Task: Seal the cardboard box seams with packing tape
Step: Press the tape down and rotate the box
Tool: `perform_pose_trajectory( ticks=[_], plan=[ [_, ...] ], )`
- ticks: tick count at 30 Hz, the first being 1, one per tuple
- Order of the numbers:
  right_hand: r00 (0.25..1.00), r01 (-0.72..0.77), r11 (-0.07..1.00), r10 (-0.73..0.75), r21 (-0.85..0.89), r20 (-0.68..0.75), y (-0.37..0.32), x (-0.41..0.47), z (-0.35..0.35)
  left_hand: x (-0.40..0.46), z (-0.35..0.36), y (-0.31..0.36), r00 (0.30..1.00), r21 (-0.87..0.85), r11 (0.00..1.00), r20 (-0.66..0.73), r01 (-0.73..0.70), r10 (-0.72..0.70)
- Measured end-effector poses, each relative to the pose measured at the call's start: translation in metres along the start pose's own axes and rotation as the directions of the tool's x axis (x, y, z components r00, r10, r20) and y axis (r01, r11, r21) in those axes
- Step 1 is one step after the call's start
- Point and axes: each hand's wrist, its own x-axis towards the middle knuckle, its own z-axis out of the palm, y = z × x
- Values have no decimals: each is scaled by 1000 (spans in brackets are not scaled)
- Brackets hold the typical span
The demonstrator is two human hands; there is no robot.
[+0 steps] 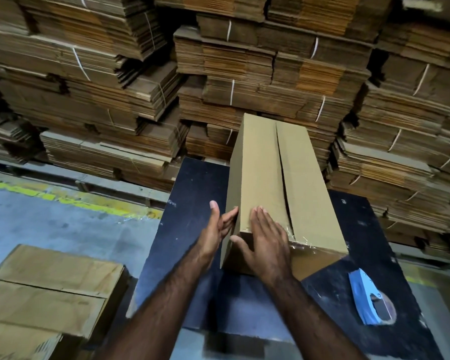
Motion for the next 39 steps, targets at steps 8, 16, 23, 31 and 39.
perform_pose_trajectory(
  ticks=[8,16,23,31,39],
  plan=[
    [994,97,995,-98,24,52,15,-1,2,-8,11,-7,994,175,981,-60,-84,96],
    [995,87,989,-81,123,-49,39,-14,-8,-8,14,-10,841,806,392,222,-443,493],
    [973,218,976,-217,7,-74,55,-17,2,3,-9,-6,785,828,157,425,-538,450],
    [984,80,993,-65,85,-168,68,-23,2,4,15,3,767,882,-40,430,-469,476],
    [979,180,984,-180,-6,-97,78,-25,5,12,-5,6,706,781,-415,611,-466,358]
  ],
)
